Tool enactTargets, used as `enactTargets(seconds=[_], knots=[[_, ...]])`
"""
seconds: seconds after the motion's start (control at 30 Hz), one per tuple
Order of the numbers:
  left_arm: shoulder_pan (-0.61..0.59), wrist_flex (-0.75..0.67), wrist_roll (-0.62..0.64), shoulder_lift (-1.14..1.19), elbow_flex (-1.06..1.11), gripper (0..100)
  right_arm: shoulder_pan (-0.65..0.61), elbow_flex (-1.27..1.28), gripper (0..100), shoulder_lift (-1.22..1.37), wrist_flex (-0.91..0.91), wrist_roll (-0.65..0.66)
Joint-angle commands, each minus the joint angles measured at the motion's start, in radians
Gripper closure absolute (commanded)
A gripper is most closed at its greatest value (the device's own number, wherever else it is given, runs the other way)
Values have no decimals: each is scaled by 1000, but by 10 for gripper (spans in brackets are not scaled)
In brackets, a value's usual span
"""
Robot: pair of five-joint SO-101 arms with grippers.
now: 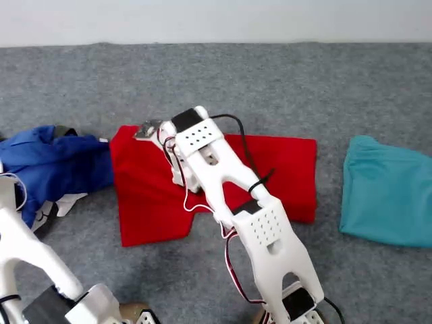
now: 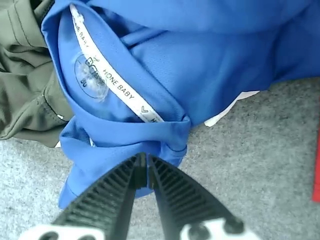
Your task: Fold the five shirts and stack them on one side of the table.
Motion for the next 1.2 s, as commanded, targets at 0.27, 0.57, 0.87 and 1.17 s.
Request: enactTargets(seconds=[0.27, 0.57, 0.87, 1.17], knots=[[5, -18, 6, -43, -5, 986, -12, -5, 983, -205, -28, -8], [-89, -18, -11, -46, -12, 986, -205, 71, 980, -239, 44, -32], [-209, -18, -109, -40, -12, 986, -435, 186, 804, -228, 19, -37], [-233, -18, -109, -46, -12, 986, -481, 184, 804, -44, -111, -34]])
